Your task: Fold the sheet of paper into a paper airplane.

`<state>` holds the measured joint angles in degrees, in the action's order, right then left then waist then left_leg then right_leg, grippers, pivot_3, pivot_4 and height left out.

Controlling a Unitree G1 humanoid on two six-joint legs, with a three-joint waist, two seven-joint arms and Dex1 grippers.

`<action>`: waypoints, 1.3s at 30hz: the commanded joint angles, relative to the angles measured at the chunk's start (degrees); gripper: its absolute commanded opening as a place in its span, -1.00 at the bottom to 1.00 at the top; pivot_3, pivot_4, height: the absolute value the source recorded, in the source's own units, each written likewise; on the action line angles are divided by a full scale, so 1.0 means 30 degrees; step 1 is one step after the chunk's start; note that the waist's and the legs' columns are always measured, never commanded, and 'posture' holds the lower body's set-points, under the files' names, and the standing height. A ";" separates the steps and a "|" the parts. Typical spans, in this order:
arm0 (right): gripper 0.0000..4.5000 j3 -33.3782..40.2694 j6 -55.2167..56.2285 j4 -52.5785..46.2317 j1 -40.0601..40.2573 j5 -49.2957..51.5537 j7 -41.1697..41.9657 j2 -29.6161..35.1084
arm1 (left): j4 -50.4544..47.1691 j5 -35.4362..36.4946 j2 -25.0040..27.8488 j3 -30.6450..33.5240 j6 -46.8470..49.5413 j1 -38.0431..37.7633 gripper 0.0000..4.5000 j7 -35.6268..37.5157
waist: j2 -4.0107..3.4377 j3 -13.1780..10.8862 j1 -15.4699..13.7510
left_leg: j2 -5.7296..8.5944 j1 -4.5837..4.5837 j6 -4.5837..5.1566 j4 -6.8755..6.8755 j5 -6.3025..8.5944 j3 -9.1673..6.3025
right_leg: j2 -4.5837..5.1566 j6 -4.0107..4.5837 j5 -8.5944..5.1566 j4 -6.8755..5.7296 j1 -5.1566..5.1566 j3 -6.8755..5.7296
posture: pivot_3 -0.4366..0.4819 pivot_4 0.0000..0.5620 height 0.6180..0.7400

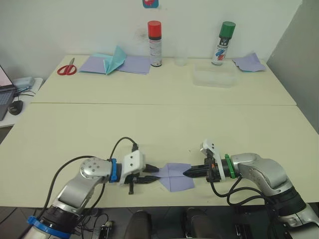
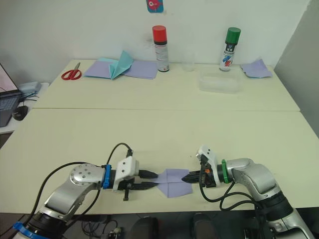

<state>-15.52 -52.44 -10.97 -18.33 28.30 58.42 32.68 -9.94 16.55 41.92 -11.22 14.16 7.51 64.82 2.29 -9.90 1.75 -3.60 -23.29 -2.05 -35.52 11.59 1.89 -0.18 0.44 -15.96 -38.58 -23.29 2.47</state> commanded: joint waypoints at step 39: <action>-1.00 -0.3218 3.9417 1.2614 -0.4446 -2.1630 -1.1852 0.0368 | -0.4219 0.4447 0.2410 0.5690 0.4333 -0.2034 0.72 0.0241 | -0.0010 -0.0029 0.0021 | 0.0001 -0.0188 -0.0006 -0.0129 -0.0004 0.0050 | -0.0198 -0.0068 0.0056 -0.0140 -0.0179 0.0074 | -0.05 -0.47 1.00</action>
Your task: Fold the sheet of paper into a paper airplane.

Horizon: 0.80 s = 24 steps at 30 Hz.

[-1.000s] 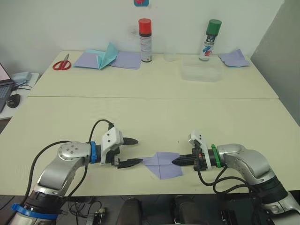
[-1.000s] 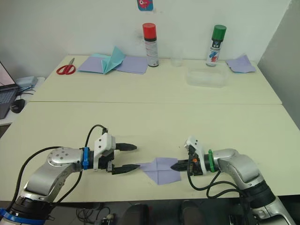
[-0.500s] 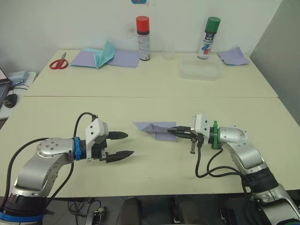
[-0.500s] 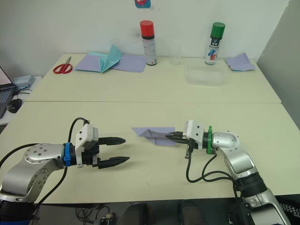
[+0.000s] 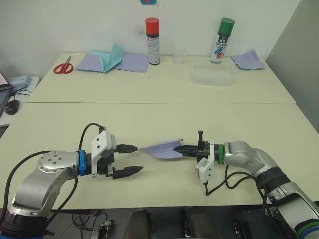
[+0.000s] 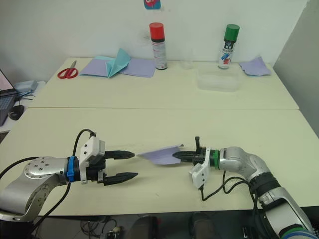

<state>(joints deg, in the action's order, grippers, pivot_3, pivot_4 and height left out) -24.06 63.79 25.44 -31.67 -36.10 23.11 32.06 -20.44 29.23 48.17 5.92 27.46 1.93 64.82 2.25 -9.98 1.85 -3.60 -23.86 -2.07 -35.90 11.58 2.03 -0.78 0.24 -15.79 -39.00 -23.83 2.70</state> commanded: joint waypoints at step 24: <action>0.62 -0.1484 -1.0898 -0.8428 0.1867 1.8759 0.8792 0.4288 | -0.0049 -0.0448 0.0404 -0.0643 -0.1059 -0.0034 0.74 0.0669 | -0.0005 -0.0004 0.0108 | -0.0037 0.0208 0.0006 -0.0032 0.0000 -0.0073 | 0.0059 0.0003 0.0001 -0.0035 0.0213 -0.0014 | -0.05 -0.47 1.00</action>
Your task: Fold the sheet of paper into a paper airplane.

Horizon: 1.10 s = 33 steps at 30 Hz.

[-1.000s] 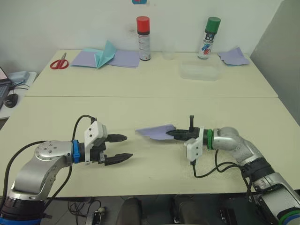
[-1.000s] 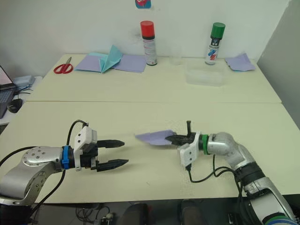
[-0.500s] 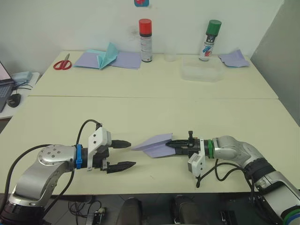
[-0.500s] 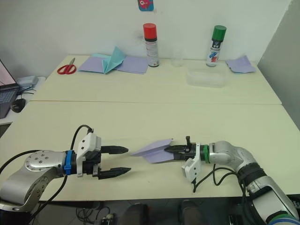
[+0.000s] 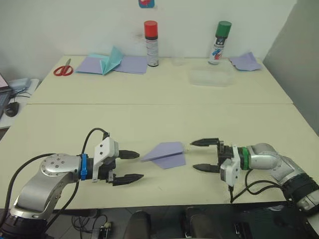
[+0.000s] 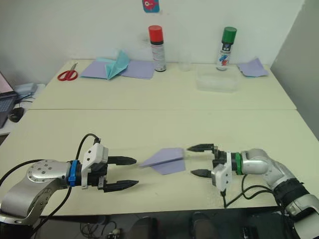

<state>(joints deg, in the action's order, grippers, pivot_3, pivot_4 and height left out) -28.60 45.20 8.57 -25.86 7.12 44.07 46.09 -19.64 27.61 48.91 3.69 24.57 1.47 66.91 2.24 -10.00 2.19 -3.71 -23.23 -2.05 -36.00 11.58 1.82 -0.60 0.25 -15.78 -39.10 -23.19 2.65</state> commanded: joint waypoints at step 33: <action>-0.98 0.0276 -1.9975 -0.2583 0.0639 0.0694 0.3131 -0.6648 | 0.0755 -0.1639 -0.3220 -0.2340 0.1123 0.1211 0.74 -0.4105 | 0.0002 0.0003 -0.0174 | 0.0032 -0.0162 0.0000 -0.0014 0.0003 0.0011 | -0.0099 0.0002 -0.0001 0.0024 -0.0114 -0.0064 | -0.05 -0.47 1.00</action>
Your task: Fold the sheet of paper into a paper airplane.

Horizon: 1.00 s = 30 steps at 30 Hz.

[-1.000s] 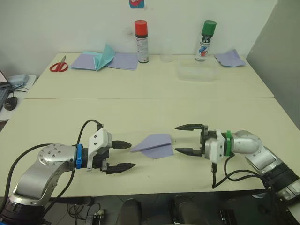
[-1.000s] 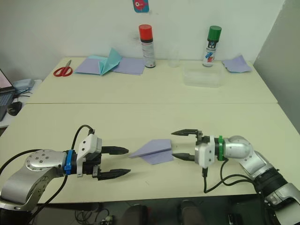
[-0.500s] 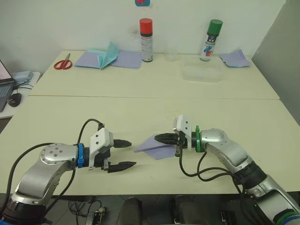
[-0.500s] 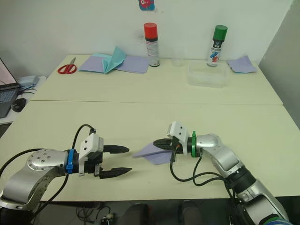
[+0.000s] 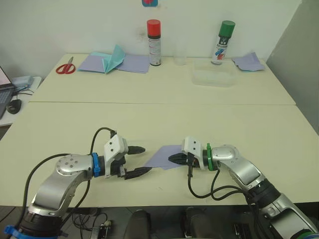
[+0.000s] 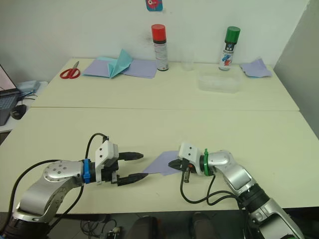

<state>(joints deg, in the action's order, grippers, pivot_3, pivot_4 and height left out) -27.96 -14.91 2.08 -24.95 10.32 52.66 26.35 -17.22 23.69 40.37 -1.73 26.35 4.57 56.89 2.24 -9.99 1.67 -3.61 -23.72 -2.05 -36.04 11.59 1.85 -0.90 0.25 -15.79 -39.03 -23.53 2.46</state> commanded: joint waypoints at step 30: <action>-1.00 0.2030 -0.2294 -0.2014 0.0914 -0.0333 -0.0089 -0.0700 | 0.0021 -0.4494 -0.3156 -0.3941 -0.0307 -0.2085 -0.99 -0.5333 | -0.0015 0.0069 -0.0013 | 0.0000 0.0131 0.0000 0.0000 -0.0001 0.0003 | 0.0027 -0.0021 0.0013 0.0003 0.0124 0.0021 | -0.05 -0.47 1.00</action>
<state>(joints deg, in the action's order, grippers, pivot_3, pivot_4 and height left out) -24.42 -19.46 -1.32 -21.73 7.45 52.43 24.31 -18.46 12.65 30.15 -10.58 23.92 -0.52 40.76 2.19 -9.78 1.63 -3.62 -23.32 -2.05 -36.04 11.59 1.86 -0.81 0.17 -15.74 -39.02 -23.15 2.54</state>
